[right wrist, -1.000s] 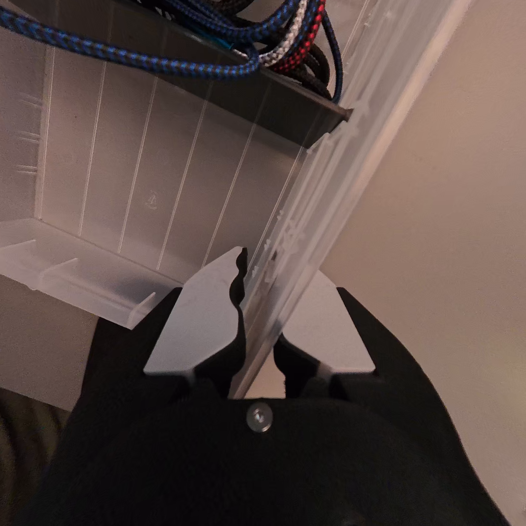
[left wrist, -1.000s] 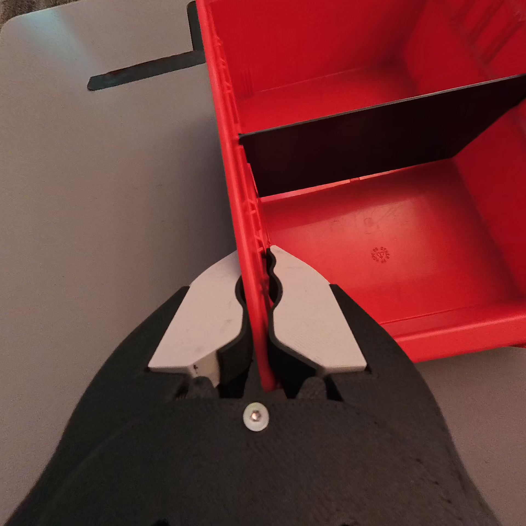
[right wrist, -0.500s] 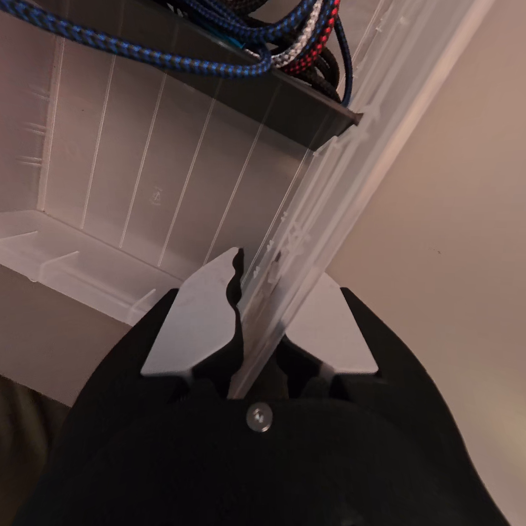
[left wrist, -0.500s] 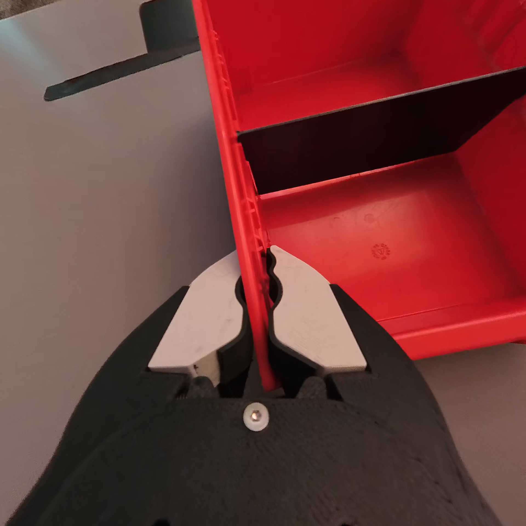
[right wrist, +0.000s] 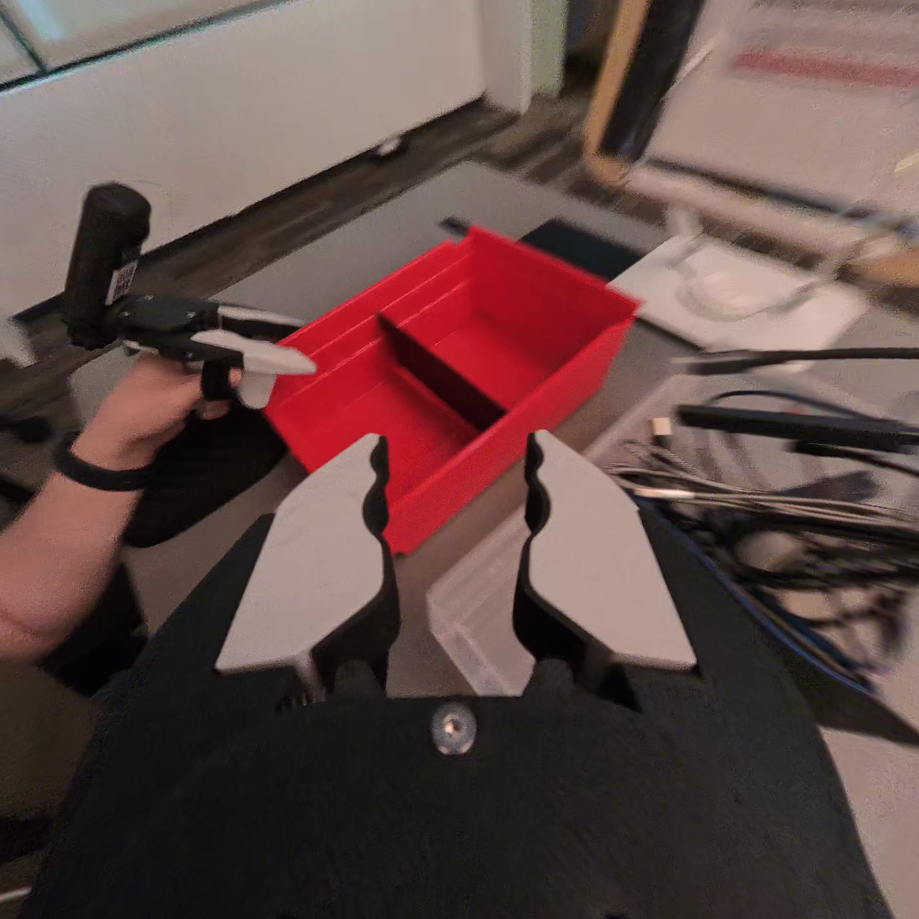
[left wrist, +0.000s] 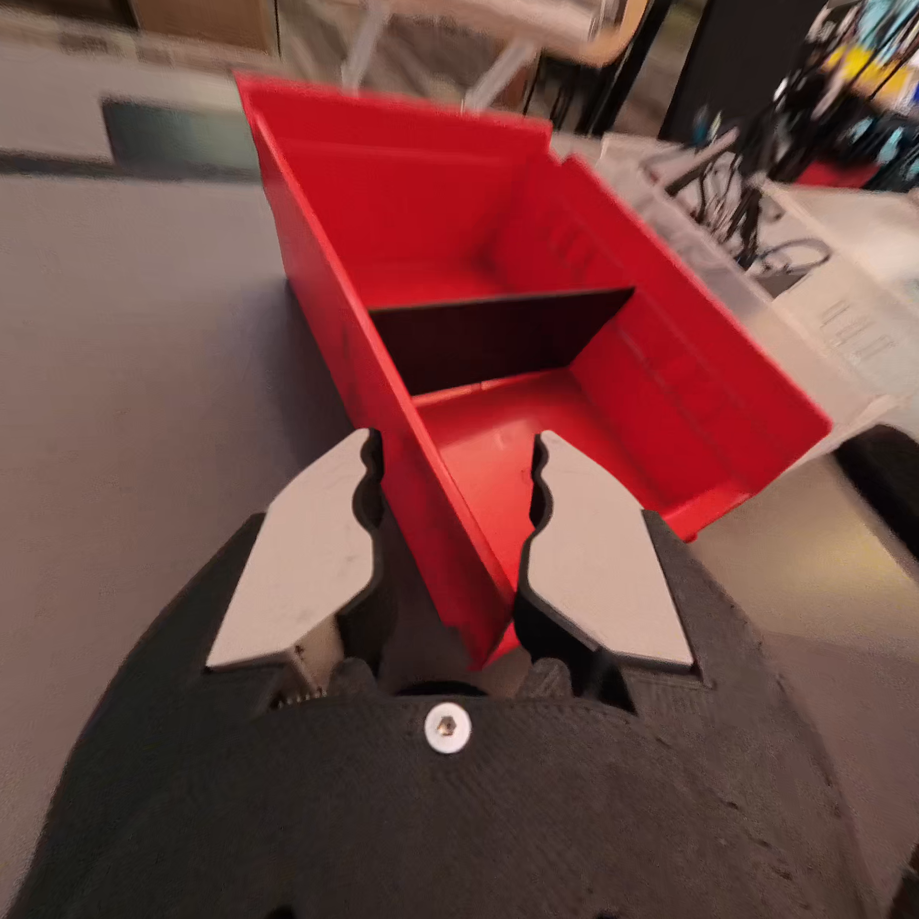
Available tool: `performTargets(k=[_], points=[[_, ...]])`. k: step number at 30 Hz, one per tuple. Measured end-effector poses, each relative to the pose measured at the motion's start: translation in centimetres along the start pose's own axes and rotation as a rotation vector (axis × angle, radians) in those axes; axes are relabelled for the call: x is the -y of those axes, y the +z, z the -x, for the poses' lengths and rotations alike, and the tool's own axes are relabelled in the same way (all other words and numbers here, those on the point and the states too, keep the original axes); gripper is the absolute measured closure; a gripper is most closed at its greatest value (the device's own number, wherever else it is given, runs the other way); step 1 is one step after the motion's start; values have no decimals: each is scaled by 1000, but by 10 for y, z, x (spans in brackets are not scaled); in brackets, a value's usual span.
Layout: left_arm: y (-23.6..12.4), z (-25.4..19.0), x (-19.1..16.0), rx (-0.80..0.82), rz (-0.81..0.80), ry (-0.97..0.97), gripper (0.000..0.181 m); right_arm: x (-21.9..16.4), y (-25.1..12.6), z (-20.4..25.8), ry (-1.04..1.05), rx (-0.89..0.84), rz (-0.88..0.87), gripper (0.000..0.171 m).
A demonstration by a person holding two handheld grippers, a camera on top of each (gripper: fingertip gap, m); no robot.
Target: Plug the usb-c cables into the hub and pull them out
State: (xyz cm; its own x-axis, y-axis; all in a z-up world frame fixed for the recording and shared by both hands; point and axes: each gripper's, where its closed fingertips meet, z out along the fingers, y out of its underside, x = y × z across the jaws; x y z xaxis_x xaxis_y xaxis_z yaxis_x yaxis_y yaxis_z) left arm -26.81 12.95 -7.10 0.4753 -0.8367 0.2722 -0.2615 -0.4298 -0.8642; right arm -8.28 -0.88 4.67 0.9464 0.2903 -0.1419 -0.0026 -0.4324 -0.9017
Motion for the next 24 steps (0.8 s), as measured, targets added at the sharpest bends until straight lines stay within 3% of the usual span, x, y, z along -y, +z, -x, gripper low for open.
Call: performTargets(k=[1,3,6,8,11,15,20,24], points=[[-6,0,10,-1,-65,15,124,-5,23,5,38,26,71,112],[-18,1,26,28,-182,66,123,-20,64,-9,70,2,226,107],[-29,3,36,96,-280,149,123,-33,102,-19,232,52,408,114],[-32,4,37,121,-301,185,123,-46,115,-17,285,50,528,114],[-31,5,34,146,-287,209,120,-79,119,-30,167,-87,770,105],[-29,2,34,126,-288,200,118,-79,135,-32,184,-139,810,105],[-31,3,33,130,-287,201,118,-103,155,-13,436,-59,912,105],[-31,3,33,121,-291,195,119,-118,161,-27,378,-121,936,114]])
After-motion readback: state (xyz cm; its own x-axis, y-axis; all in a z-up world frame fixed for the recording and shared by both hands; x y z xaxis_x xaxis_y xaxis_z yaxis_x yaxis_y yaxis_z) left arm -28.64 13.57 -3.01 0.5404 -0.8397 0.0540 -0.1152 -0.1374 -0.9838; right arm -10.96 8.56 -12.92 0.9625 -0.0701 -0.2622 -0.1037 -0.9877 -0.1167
